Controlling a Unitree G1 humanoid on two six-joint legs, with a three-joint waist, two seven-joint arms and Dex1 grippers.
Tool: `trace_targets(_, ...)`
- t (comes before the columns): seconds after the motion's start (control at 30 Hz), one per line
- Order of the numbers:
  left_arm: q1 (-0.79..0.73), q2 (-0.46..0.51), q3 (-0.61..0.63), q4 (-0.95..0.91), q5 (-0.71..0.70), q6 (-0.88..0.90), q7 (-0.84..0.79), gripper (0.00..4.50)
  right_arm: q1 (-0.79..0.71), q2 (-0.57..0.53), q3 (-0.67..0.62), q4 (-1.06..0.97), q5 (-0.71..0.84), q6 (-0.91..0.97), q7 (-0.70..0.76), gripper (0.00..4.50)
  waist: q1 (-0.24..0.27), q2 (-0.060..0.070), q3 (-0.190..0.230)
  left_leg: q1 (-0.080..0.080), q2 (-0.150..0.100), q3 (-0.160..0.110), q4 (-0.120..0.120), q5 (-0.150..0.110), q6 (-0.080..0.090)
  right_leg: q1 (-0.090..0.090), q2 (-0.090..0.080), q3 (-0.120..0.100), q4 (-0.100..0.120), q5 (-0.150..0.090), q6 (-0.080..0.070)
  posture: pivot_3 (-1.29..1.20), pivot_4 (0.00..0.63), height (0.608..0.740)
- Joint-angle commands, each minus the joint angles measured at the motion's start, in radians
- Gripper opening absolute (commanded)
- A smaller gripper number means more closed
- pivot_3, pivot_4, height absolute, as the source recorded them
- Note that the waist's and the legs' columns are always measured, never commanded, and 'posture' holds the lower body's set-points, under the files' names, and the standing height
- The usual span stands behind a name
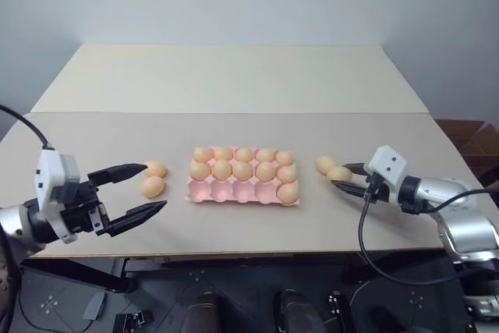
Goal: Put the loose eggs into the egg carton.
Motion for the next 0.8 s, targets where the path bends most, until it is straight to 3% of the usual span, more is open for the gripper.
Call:
trace_targets(0.03,-0.049,0.012,-0.034,0.017,0.001,-0.018,-0.015,4.50,-0.039,0.019,0.013,-0.169,0.048,0.070,-0.026,2.13,-0.004,0.000,0.000,0.000,0.000,0.000,0.000,0.000,0.000,0.000,0.000,0.000,0.000,0.000,0.000,0.00,0.150,0.740)
trace_targets(0.27,-0.152,-0.030,-0.069,0.065,-0.032,-0.009,0.014,4.50,-0.144,0.212,0.256,-0.200,-0.040,0.192,-0.139,2.13,-0.009,-0.001,-0.001,0.001,0.005,0.000,0.000,0.000,0.000,0.000,0.006,0.002,0.000,0.001,-0.001,0.00,0.150,0.740)
trace_targets(0.53,-0.156,-0.007,-0.098,0.072,-0.036,-0.003,-0.053,4.50,-0.187,0.260,0.346,-0.138,-0.103,0.268,-0.171,2.13,-0.004,-0.001,-0.001,-0.001,0.009,0.002,0.000,0.000,-0.001,-0.002,0.009,0.002,-0.001,0.002,-0.004,0.00,0.150,0.740)
trace_targets(0.8,-0.159,0.002,-0.118,0.074,-0.031,-0.006,-0.087,4.50,-0.201,0.287,0.354,-0.161,-0.108,0.293,-0.178,4.49,-0.008,-0.001,-0.001,0.001,0.011,0.003,0.000,0.000,-0.001,-0.002,0.011,0.002,0.000,0.003,-0.006,0.00,0.150,0.740)
